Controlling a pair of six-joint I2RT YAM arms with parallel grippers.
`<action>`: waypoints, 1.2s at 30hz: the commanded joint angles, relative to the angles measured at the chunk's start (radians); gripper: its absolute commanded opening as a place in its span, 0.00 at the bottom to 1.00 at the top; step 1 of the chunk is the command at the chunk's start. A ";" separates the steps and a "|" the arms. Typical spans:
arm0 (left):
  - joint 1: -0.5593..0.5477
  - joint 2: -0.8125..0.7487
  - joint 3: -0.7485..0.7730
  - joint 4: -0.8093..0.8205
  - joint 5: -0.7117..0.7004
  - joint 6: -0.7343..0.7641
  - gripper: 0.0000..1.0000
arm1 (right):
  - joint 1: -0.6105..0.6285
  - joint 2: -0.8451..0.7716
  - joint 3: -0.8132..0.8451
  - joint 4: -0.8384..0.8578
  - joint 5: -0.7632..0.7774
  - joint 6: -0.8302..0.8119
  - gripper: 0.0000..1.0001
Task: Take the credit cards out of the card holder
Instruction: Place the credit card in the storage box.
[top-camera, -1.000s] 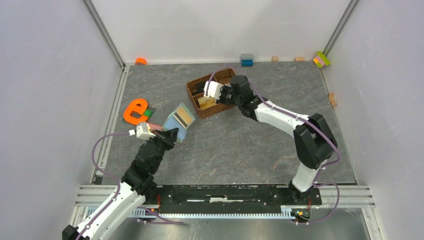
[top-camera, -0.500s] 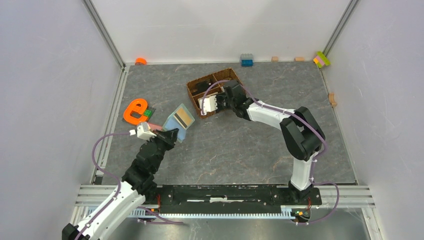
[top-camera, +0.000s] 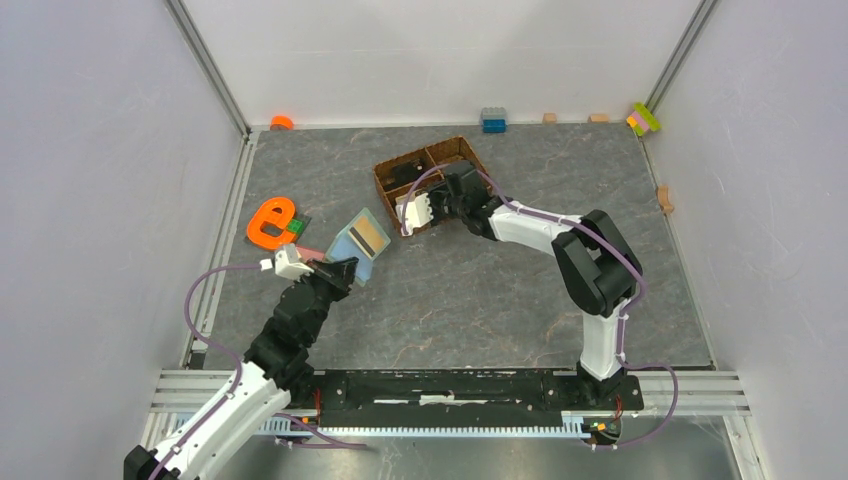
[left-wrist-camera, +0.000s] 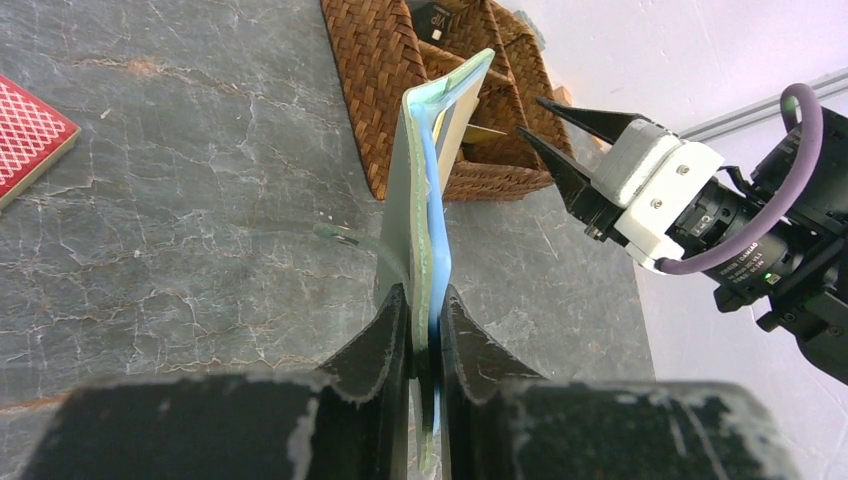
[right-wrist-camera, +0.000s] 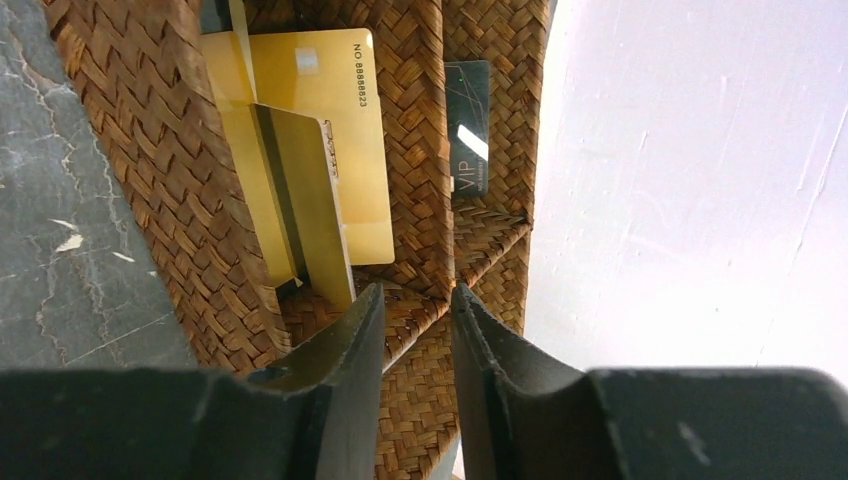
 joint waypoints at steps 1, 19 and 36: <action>0.004 0.015 0.014 0.057 0.005 0.010 0.02 | 0.006 -0.066 -0.054 0.110 0.005 -0.020 0.37; 0.005 0.050 0.007 0.197 0.155 0.038 0.02 | 0.103 -0.511 -0.403 0.261 0.129 0.984 0.84; 0.003 0.326 0.092 0.444 0.505 0.161 0.04 | 0.164 -0.933 -0.767 0.160 0.266 1.517 0.98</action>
